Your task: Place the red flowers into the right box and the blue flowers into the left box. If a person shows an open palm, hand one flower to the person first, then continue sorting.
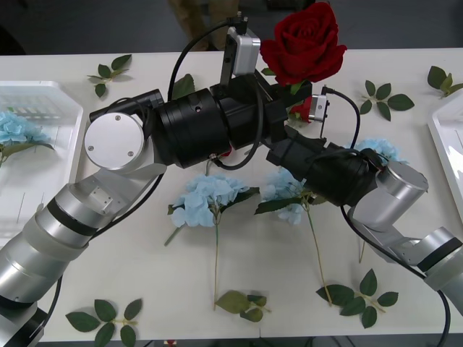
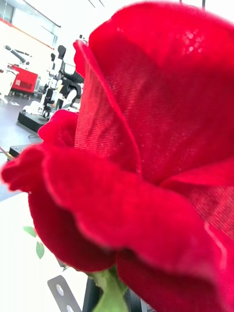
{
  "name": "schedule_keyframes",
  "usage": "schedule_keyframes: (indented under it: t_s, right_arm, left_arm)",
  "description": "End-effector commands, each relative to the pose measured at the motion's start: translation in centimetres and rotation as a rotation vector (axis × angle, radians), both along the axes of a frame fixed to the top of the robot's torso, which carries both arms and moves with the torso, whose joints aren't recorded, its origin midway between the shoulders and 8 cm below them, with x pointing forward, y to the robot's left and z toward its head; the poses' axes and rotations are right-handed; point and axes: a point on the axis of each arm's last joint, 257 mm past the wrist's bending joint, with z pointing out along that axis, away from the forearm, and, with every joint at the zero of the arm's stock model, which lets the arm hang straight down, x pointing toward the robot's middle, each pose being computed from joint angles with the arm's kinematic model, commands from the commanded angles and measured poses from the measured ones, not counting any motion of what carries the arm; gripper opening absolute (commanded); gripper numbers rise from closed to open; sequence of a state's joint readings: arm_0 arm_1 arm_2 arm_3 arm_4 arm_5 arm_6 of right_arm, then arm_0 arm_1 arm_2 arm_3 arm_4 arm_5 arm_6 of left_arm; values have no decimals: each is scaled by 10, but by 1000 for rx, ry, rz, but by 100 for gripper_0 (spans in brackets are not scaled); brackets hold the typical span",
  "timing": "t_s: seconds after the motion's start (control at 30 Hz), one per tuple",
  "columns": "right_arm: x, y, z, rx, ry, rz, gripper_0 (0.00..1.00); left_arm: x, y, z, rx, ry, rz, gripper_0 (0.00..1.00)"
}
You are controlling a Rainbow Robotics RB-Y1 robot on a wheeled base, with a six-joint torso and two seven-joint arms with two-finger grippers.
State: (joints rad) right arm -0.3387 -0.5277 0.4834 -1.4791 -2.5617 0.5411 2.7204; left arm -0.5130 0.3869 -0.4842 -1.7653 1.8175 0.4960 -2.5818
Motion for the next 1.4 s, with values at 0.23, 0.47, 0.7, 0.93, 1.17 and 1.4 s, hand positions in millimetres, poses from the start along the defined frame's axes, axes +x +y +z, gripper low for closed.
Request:
schedule_keyframes:
  t_s: [0.23,0.47,0.7,0.93,1.17,1.4]
  right_arm:
    - [-3,15,31,64,-15,36,0]
    - [0,7,30,49,-20,27,0]
    - [12,-30,29,-25,-36,-10,0]
    - [18,-70,38,-151,-95,-9,0]
    - [33,-145,45,-343,-134,-80,0]
    - [38,-295,46,-646,-96,-178,0]
  left_arm:
    - [-16,-8,3,-4,-34,-24,87]
    - [-16,-7,4,-4,-38,-23,100]
    - [-6,11,-13,22,14,-5,100]
    - [32,85,-90,216,199,62,100]
    - [44,182,-160,510,480,161,100]
    - [48,263,-190,807,738,346,100]
